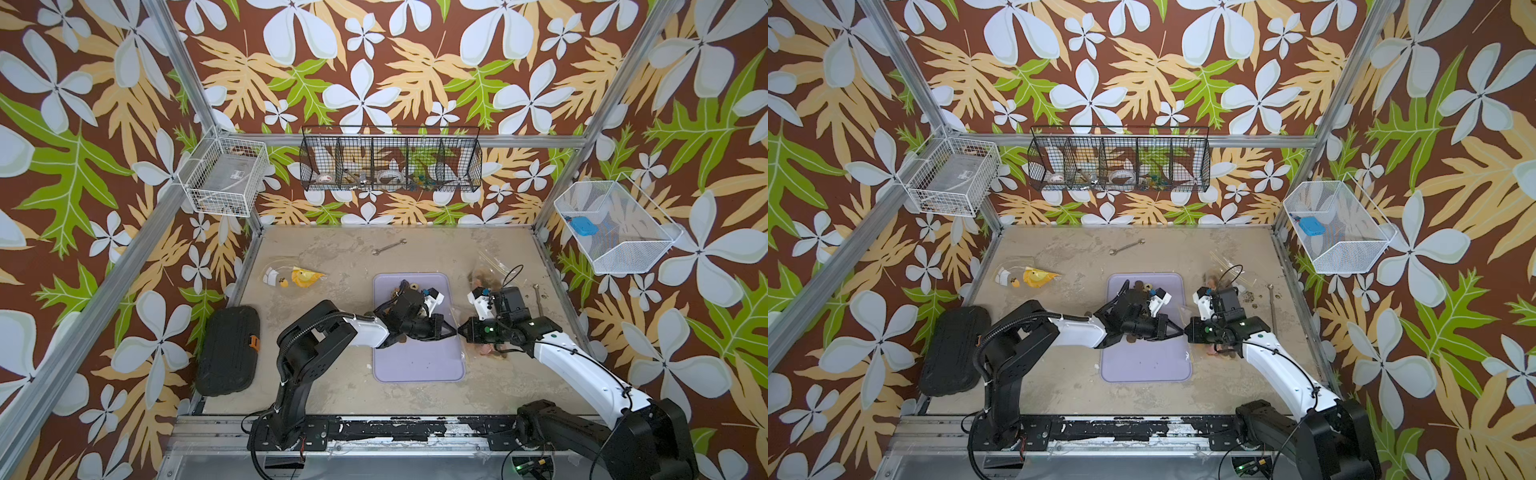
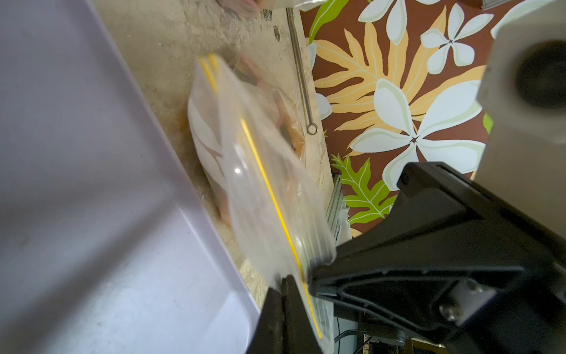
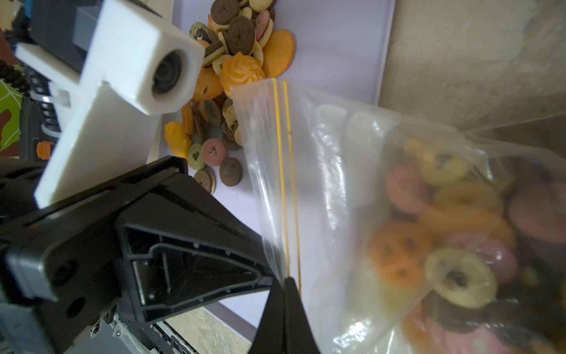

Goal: Pour cookies out of the ziploc bag
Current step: Open the ziploc bag at the center of the board.

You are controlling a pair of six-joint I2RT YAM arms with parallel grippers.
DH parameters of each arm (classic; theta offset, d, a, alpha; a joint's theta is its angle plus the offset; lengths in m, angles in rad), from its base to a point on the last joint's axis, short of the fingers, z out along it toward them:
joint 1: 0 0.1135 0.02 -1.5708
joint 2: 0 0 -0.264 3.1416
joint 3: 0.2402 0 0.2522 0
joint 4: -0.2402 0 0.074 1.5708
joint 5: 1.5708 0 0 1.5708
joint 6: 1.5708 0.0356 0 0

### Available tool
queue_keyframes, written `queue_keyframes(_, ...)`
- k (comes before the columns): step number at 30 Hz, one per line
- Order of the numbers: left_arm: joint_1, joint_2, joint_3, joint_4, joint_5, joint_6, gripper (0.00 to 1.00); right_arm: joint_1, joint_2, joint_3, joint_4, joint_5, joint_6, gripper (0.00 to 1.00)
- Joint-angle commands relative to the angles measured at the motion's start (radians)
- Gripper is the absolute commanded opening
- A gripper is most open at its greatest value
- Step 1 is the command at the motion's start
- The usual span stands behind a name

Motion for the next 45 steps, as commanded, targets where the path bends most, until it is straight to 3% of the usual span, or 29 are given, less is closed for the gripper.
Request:
queue_keyframes(1, -0.002, 0.006, 0.011, 0.045, 0.014, -0.019, 0.0, 0.001, -0.008, 0.001, 0.002, 0.011, 0.009, 0.08)
queue_keyframes(8, -0.001, 0.013, 0.015, 0.062, 0.023, -0.029, 0.0, 0.0, -0.104, 0.002, -0.016, 0.044, 0.014, 0.56)
queue_keyframes(11, -0.001, 0.012, 0.017, 0.065, 0.024, -0.029, 0.0, 0.001, -0.16, -0.011, -0.021, 0.071, 0.026, 0.64)
queue_keyframes(32, -0.002, 0.023, 0.015, 0.081, 0.034, -0.039, 0.0, 0.001, -0.058, -0.072, 0.066, 0.11, 0.062, 0.24)
queue_keyframes(43, -0.002, 0.023, 0.005, 0.075, 0.034, -0.037, 0.0, 0.001, -0.025, -0.064, 0.103, 0.084, 0.061, 0.17)
queue_keyframes(45, -0.002, 0.023, 0.007, 0.075, 0.037, -0.037, 0.0, 0.0, -0.021, -0.065, 0.105, 0.081, 0.059, 0.12)
